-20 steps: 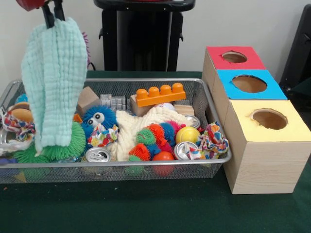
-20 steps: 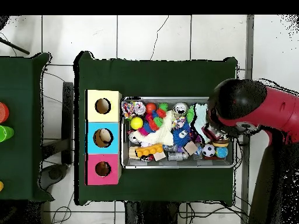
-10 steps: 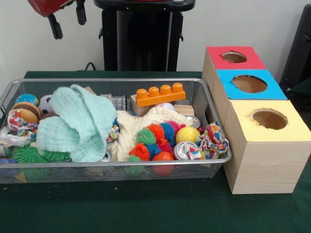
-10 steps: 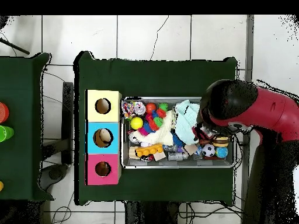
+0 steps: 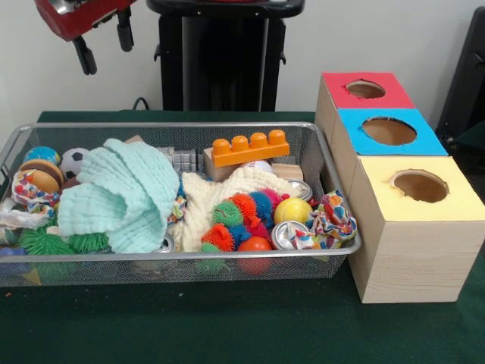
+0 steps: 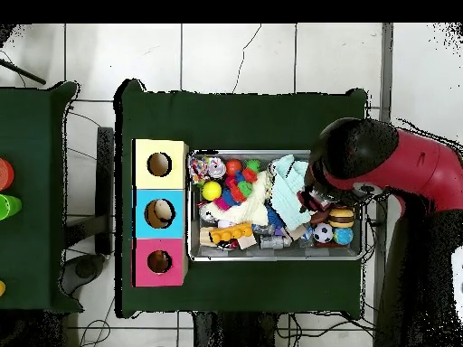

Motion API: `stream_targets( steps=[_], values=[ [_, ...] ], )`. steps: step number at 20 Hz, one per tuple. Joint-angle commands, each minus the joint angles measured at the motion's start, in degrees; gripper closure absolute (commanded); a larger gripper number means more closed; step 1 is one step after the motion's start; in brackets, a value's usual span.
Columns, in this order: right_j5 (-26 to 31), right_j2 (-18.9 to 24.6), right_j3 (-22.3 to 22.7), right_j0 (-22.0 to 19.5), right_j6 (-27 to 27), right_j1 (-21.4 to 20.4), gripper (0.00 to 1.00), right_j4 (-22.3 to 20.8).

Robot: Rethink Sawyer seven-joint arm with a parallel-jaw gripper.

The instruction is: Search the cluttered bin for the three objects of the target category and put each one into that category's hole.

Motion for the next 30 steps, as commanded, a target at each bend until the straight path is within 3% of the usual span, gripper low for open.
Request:
stream_targets(
  steps=[1,5,11,21,24,30],
  values=[
    [-0.99,4.94,1.21,-2.8,-0.65,3.65,0.0,0.02],
    [-4.88,4.22,6.09,-1.76,1.89,0.75,0.0,0.15],
    [-12.74,4.22,13.12,-1.76,6.7,0.31,0.0,2.78],
    [-23.49,2.03,16.79,4.92,21.1,6.04,0.0,7.98],
    [-23.82,0.53,16.45,8.06,26.38,7.78,0.0,10.45],
    [-27.42,-1.41,17.42,11.04,29.28,8.95,0.0,13.05]
  ],
)
